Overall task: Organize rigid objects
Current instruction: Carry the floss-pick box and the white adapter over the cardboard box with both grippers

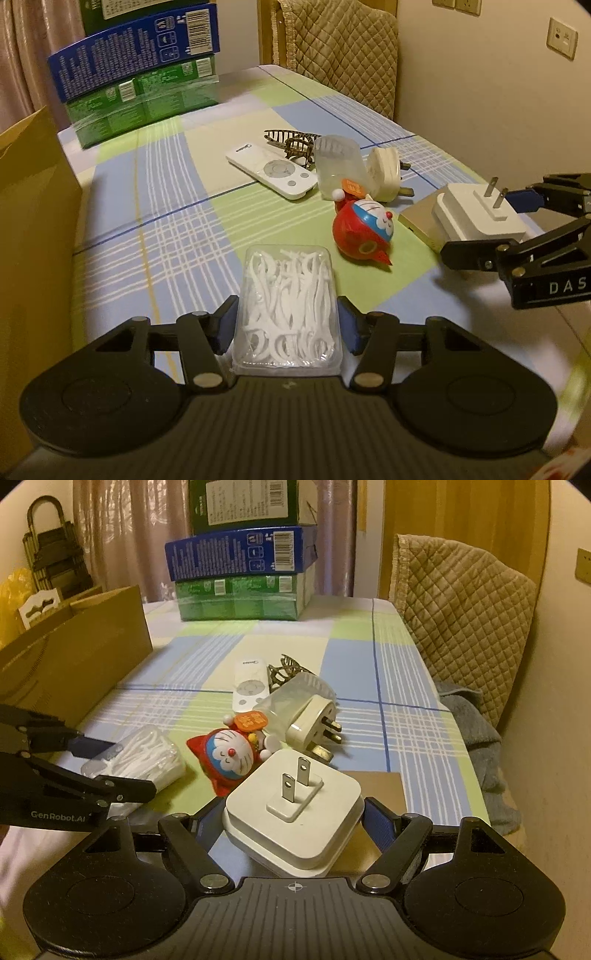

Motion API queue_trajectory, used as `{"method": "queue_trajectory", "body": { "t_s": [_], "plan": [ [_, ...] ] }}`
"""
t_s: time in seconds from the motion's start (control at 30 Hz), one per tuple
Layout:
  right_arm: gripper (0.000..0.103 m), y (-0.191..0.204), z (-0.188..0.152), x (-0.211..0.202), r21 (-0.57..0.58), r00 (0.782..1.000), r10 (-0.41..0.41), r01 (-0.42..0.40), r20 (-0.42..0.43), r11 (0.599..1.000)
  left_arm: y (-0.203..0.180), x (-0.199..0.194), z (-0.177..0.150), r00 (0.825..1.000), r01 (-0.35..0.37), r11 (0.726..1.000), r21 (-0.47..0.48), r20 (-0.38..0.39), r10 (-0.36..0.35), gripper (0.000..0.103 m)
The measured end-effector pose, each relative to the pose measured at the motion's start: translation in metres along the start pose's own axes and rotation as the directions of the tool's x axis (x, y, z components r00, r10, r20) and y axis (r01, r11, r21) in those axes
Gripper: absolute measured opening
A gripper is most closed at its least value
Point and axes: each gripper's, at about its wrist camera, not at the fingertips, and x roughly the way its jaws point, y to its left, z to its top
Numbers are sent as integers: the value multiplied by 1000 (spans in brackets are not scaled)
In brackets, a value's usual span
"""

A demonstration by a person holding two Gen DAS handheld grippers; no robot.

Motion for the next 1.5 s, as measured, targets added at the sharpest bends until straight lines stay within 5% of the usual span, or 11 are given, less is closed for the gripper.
{"method": "queue_trajectory", "body": {
  "t_s": [0.87,1.5],
  "plan": [
    [76,57,44,-137,16,992,17,-20,126,1000,-3,-177,10,983,-10,994,-109,182,30,51],
    [76,140,79,-151,2,983,111,-112,147,994,56,-256,0,967,-108,977,-186,208,147,51]
  ]
}}
